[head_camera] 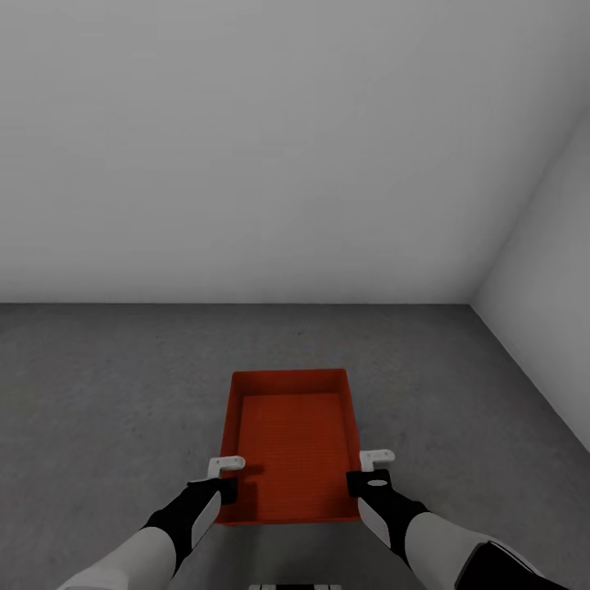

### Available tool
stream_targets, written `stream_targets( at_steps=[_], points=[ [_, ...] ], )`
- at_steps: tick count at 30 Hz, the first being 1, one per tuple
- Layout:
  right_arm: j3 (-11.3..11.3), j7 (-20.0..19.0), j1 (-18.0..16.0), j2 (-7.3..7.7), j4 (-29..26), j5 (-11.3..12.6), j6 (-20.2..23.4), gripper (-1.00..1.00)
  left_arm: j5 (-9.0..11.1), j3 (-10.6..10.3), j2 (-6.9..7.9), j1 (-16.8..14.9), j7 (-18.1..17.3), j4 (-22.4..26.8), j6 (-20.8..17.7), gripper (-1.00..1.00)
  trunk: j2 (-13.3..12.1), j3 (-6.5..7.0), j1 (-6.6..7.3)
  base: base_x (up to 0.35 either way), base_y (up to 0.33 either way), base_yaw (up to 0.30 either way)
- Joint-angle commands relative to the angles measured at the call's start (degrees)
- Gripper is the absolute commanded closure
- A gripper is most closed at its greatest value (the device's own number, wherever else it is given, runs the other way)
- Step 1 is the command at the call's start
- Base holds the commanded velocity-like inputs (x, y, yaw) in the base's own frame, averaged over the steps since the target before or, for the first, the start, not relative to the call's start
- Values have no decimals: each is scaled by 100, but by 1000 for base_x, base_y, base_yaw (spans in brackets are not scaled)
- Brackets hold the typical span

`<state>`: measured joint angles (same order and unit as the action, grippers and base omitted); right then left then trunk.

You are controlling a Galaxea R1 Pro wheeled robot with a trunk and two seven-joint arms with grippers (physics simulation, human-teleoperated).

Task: Move the two storage containers from the living room to the garage. In the garage, place one container on the floor and stack the other container on top of it (either order is fine).

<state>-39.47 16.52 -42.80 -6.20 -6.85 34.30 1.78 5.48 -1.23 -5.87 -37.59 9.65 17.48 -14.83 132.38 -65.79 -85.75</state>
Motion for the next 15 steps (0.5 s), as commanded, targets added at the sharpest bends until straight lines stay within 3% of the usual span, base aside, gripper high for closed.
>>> stream_targets(
  at_steps=[1, 4, 15],
  points=[
    [-17, 9, 0, -1, 17, 147, 7, 100, 50, 0, -3, -2, 37, 53, 129, 100, 43, -23, -21, 0, 0, 0],
    [-17, 9, 0, -2, 17, 147, 7, 100, 50, 0, -3, -2, 37, 53, 129, 100, 164, -77, -87, 0, 0, 0],
    [-17, 9, 0, -4, 17, 147, 7, 100, 50, 6, -2, -2, 37, 56, 129, 100, 164, -77, -87, 0, 0, 0]
  ],
)
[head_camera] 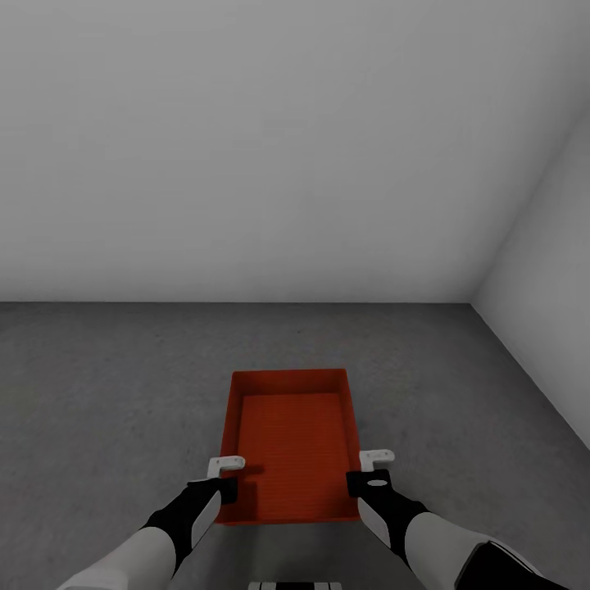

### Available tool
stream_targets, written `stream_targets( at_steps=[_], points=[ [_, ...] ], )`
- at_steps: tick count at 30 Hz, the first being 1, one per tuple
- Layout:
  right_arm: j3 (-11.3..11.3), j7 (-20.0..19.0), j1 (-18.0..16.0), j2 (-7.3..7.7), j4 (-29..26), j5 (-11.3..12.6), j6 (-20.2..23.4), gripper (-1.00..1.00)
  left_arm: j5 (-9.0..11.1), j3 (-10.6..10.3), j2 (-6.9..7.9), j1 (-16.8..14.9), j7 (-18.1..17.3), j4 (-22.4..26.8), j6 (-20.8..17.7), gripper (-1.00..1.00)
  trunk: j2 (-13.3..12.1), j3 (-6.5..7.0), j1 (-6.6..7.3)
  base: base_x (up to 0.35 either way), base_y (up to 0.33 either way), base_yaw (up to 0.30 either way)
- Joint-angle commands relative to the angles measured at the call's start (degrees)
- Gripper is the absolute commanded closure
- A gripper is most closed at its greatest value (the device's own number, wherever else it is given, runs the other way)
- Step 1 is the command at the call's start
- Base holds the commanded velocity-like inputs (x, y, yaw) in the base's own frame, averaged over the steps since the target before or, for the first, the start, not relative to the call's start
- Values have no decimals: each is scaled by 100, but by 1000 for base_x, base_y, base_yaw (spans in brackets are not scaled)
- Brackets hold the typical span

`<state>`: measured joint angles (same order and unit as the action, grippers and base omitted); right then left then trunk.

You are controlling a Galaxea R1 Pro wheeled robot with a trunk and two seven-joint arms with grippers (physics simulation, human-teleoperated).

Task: Move the two storage containers from the living room to the garage. In the garage, place one container on the floor and stack the other container on top of it (either order is fine).

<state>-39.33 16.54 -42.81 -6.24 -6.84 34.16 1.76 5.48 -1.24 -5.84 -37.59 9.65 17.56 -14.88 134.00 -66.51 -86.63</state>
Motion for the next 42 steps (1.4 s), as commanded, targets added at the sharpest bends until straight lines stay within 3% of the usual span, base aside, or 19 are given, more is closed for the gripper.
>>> stream_targets(
  at_steps=[1, 42],
  points=[
    [-31, 7, 1, 0, 16, 159, 9, 100, 50, 5, -5, -2, 37, 49, 134, 100, 2, -4, 1, 0, 0, 0],
    [-40, -52, 1, -31, 16, 165, 9, 100, 51, 14, 11, -2, 41, 53, 134, 100, 2, -4, 1, 0, 0, 0]
  ],
)
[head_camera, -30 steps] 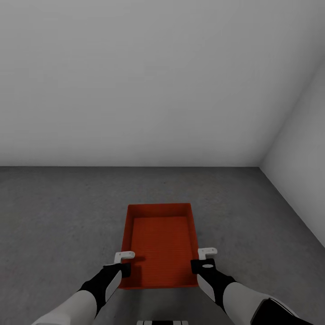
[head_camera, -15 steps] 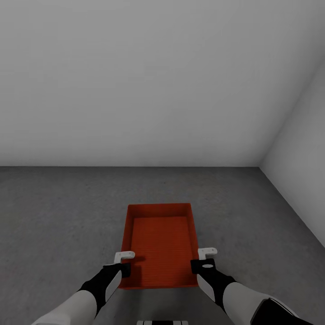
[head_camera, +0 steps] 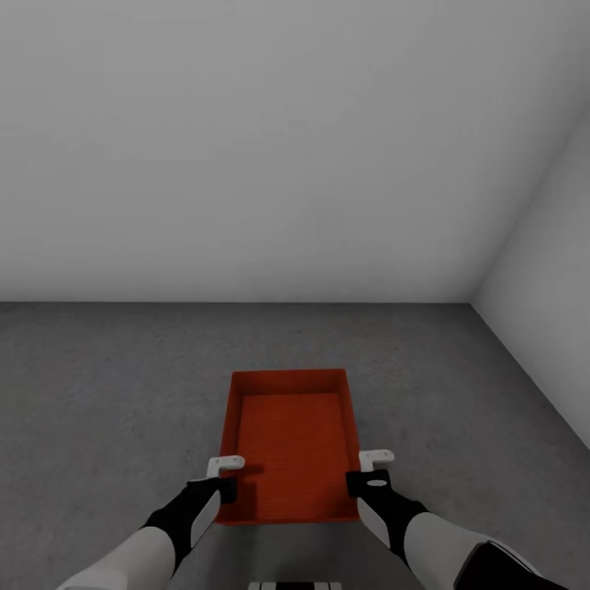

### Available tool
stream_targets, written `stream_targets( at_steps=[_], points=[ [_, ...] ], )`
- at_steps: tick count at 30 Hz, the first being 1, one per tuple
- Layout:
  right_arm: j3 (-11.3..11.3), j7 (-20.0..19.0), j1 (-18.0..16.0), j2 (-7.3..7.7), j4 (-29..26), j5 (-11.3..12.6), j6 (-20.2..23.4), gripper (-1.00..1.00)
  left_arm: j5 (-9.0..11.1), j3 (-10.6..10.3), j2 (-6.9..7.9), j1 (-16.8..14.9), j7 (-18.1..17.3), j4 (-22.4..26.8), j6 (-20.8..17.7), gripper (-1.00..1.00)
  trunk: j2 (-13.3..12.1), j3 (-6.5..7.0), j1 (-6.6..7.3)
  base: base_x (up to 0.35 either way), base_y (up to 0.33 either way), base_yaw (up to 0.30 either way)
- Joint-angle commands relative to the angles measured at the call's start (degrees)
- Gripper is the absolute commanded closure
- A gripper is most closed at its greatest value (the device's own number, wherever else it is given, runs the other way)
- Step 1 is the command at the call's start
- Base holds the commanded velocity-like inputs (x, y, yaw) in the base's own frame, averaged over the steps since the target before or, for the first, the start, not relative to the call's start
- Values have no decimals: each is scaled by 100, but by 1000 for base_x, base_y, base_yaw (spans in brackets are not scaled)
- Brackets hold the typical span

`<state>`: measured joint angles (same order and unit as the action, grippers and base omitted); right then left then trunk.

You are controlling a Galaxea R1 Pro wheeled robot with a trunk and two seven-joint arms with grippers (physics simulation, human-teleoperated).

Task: Move the two storage containers from the living room to the garage. In the garage, place one container on the floor and stack the other container on top of it (either order is fine).

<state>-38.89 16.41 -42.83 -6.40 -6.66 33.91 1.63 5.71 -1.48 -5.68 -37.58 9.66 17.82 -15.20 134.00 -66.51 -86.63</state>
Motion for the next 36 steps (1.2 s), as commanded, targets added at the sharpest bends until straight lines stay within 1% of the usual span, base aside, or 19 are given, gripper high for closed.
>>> stream_targets(
  at_steps=[1, 16, 17, 36],
  points=[
    [-84, -47, 3, -16, -2, 201, 22, 100, 27, 38, -1, -4, 38, 28, 166, 100, 2, -4, 1, 0, 0, 0],
    [-75, -68, 3, -19, -2, 230, 21, 100, 29, 43, 14, -4, 27, 38, 166, 100, 2, -4, 1, 0, 0, 0],
    [-75, -68, 3, -19, -2, 230, 21, -100, 31, 44, 15, -4, 27, 38, 166, -100, 2, -4, 1, 0, 0, 0],
    [-77, -68, 3, -28, 1, 221, 30, -100, 36, 52, 23, -4, 18, 32, 158, -100, 2, -4, 1, 0, 0, 0]
  ],
)
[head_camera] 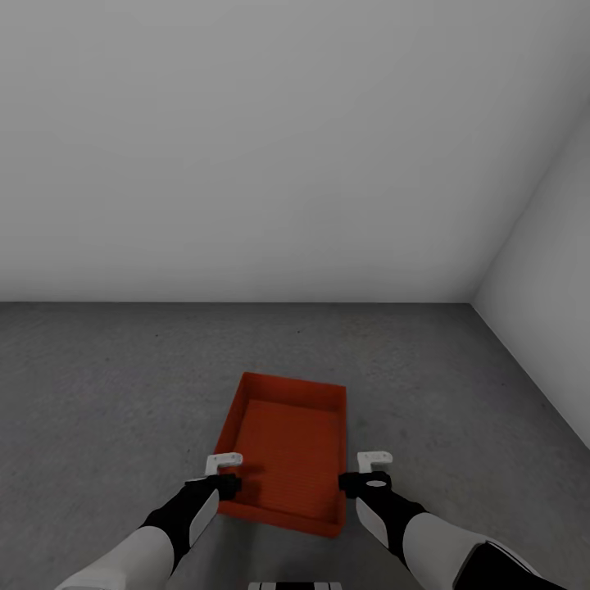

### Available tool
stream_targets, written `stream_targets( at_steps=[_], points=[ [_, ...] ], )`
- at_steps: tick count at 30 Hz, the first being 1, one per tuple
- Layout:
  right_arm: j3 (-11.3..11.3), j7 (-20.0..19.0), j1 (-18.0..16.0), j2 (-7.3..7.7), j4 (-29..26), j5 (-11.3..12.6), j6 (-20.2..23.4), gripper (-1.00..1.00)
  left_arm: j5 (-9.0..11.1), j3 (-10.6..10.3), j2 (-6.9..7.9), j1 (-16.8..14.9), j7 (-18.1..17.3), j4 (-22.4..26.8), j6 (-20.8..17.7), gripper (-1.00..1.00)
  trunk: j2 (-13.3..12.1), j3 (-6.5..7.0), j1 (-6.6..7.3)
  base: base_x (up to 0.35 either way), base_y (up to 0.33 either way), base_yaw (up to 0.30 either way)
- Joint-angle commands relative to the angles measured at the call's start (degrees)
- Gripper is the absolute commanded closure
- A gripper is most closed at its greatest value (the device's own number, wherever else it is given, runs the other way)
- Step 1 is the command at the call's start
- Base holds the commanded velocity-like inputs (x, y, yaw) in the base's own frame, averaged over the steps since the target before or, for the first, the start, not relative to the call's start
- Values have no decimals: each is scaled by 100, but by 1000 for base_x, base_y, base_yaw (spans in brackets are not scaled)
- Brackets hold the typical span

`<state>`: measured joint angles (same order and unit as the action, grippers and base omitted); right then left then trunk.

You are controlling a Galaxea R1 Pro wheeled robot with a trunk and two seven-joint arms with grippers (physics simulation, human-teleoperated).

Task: Move the two storage containers from the living room to the garage. In the garage, place one container on the floor and stack the other container on top of it (either order is fine).

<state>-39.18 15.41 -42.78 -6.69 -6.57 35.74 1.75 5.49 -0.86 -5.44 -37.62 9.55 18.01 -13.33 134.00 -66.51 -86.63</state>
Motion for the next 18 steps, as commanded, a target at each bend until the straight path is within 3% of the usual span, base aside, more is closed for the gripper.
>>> stream_targets(
  at_steps=[1, 18],
  points=[
    [-49, 32, -2, 1, -8, 38, 19, -100, 58, -11, 0, 0, 29, 14, -29, -100, 2, -4, 1, 0, 0, 0],
    [-46, 72, -2, 4, -11, 22, 25, -100, 57, -20, -15, 0, 29, 52, -29, -100, 2, -4, 1, 0, 0, 0]
  ],
)
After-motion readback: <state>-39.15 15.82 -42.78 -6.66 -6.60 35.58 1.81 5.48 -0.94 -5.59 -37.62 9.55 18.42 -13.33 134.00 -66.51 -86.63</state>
